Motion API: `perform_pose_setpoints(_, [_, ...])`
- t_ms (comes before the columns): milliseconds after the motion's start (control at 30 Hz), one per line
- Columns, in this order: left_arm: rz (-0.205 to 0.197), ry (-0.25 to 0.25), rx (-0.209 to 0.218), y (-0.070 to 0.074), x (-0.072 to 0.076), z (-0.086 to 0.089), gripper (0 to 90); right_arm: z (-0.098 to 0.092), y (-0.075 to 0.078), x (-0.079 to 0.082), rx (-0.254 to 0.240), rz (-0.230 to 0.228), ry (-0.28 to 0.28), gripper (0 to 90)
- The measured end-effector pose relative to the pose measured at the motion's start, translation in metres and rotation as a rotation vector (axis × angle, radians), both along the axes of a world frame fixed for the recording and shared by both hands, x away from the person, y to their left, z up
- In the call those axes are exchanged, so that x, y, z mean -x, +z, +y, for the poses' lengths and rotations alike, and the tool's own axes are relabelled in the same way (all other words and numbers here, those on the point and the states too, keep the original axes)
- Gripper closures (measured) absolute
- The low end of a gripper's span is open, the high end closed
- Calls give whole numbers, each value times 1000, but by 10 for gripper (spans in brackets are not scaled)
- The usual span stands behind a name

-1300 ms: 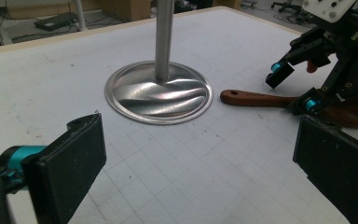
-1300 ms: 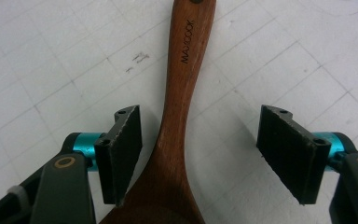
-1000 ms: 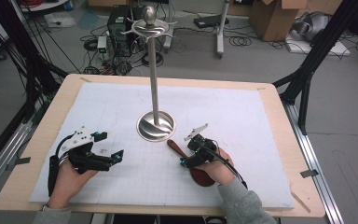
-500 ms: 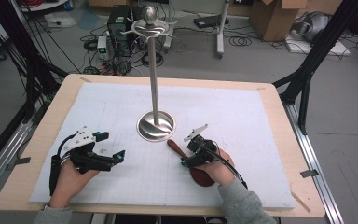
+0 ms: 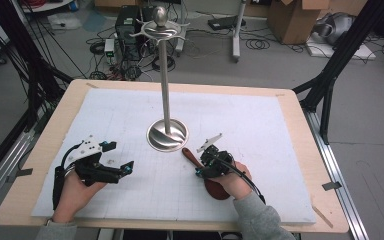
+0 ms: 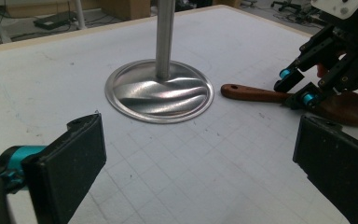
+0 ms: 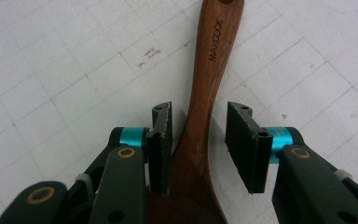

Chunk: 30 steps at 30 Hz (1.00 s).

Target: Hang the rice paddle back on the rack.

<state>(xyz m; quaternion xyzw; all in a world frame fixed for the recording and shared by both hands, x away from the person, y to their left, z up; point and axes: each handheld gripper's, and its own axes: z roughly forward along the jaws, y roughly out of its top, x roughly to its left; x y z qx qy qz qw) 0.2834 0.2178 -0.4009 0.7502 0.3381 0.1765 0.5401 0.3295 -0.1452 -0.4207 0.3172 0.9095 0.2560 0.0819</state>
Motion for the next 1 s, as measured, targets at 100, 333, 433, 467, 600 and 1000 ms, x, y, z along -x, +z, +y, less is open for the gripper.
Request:
perform_pose_setpoints(100, [-1,0,-2,0,0,0,30,-1,0,-1,-3,-6,-1,653])
perform_pose_setpoints(333, [0,4,-2,0,0,1,30,0,0,-1,-2,-6,-1,673])
perform_pose_setpoints(433, [-1,3,-4,0,0,1,30,0,1,0,-3,-14,7,703])
perform_pose_setpoints(467, [-2,4,-4,0,0,1,30,1,1,1,1,-17,13,715])
perform_pose_setpoints(600, [-6,6,-4,1,1,1,30,2,1,2,4,-24,26,742])
perform_pose_setpoints(1000, [-1,7,-4,0,0,0,29,1,1,2,1,-29,47,768])
